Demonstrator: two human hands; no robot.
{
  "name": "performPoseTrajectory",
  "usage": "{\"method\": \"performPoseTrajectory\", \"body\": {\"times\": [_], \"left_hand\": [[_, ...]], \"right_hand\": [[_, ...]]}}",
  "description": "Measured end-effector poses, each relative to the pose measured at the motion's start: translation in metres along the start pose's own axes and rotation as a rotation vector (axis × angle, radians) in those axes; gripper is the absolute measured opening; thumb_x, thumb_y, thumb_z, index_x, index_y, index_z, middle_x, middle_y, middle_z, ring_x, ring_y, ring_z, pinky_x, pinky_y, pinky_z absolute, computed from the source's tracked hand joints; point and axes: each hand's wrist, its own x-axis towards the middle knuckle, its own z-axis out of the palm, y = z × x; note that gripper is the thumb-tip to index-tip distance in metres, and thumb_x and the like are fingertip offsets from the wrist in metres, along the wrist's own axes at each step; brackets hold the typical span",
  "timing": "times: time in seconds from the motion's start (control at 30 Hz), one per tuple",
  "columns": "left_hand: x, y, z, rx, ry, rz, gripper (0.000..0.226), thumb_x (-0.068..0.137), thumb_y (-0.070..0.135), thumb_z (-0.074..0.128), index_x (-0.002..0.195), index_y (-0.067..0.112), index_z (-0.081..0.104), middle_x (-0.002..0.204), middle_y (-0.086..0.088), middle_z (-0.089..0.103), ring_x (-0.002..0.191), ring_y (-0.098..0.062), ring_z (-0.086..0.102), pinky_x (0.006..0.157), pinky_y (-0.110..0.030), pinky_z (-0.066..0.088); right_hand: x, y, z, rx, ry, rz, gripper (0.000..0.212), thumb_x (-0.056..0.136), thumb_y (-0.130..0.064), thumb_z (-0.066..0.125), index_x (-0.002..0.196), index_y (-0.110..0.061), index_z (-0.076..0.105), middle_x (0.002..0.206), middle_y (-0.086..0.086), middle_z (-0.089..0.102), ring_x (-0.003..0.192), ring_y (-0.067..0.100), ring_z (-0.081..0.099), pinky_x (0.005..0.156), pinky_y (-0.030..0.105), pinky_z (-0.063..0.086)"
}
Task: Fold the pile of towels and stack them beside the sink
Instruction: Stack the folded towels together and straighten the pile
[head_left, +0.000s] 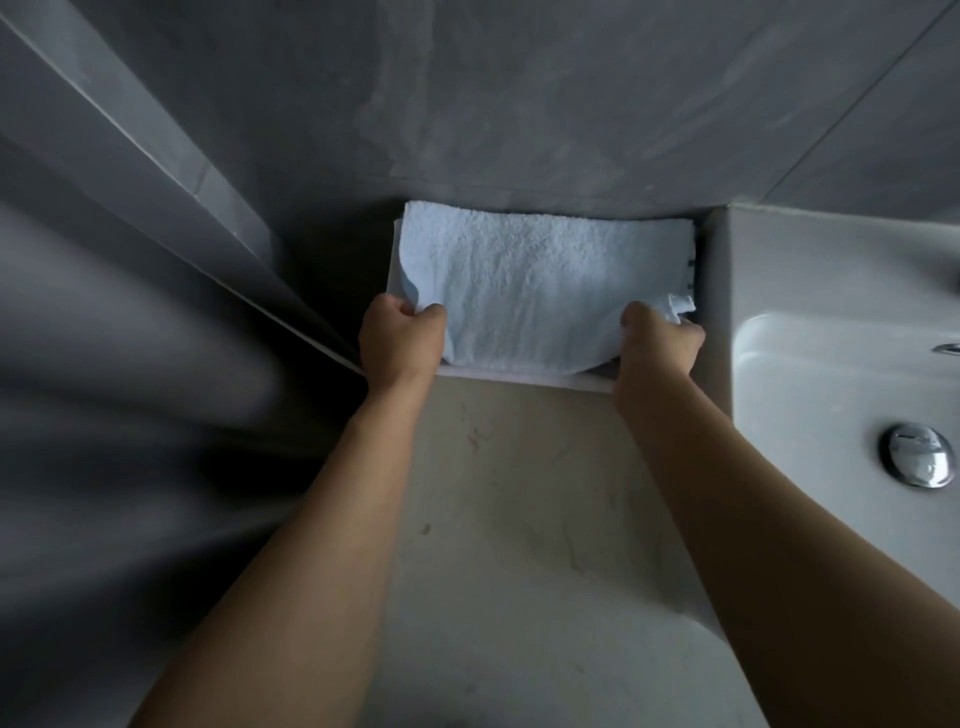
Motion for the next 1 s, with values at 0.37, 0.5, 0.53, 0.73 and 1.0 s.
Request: {"method": "performPoseTrajectory", "body": {"times": [0.37, 0.5, 0.53, 0.73, 1.0], "left_hand": [[0.042, 0.039, 0.01, -0.224, -0.196, -0.267, 0.039, 0.069, 0.043, 0.071, 0.097, 0.018, 0.06, 0.096, 0.002, 0.065, 0.089, -0.019, 0.066, 0.071, -0.032, 0.055], [0.042, 0.05, 0.022, 0.218, -0.125, 0.094, 0.009, 0.089, 0.023, 0.058, 0.091, 0.014, 0.056, 0.093, 0.002, 0.061, 0.086, -0.021, 0.059, 0.063, -0.028, 0.039], [0.035, 0.052, 0.026, 0.332, -0.074, 0.211, 0.013, 0.093, 0.02, 0.053, 0.101, 0.011, 0.057, 0.102, -0.003, 0.064, 0.092, -0.025, 0.059, 0.068, -0.028, 0.036], [-0.02, 0.056, 0.02, 0.38, 0.133, 0.566, 0.016, 0.1, 0.019, 0.047, 0.107, 0.01, 0.058, 0.106, -0.011, 0.065, 0.098, -0.034, 0.059, 0.07, -0.032, 0.032], [-0.104, 0.066, -0.011, -0.035, 0.118, 0.535, 0.009, 0.097, 0.012, 0.052, 0.098, 0.007, 0.06, 0.079, 0.011, 0.057, 0.075, -0.008, 0.047, 0.066, -0.023, 0.032]], "right_hand": [[0.044, -0.044, 0.005, -0.423, -0.137, 0.006, 0.036, 0.075, -0.024, 0.071, 0.106, -0.007, 0.063, 0.074, 0.003, 0.057, 0.066, 0.02, 0.057, 0.062, 0.027, 0.047], [0.044, -0.042, 0.011, -0.701, -0.112, -0.3, 0.037, 0.082, -0.017, 0.057, 0.116, -0.006, 0.063, 0.108, 0.011, 0.067, 0.105, 0.032, 0.062, 0.087, 0.031, 0.047], [0.04, -0.041, 0.011, -0.811, -0.118, -0.411, 0.041, 0.084, -0.014, 0.051, 0.122, -0.004, 0.061, 0.119, 0.016, 0.064, 0.112, 0.035, 0.058, 0.09, 0.032, 0.045], [0.009, -0.036, -0.008, -0.92, -0.118, -0.786, 0.022, 0.095, -0.014, 0.044, 0.108, -0.002, 0.057, 0.113, 0.021, 0.058, 0.103, 0.039, 0.052, 0.076, 0.035, 0.036], [-0.038, -0.046, -0.075, -0.666, -0.069, -0.952, 0.012, 0.094, -0.01, 0.043, 0.1, -0.003, 0.052, 0.108, 0.016, 0.054, 0.091, 0.032, 0.047, 0.064, 0.027, 0.02]]}}
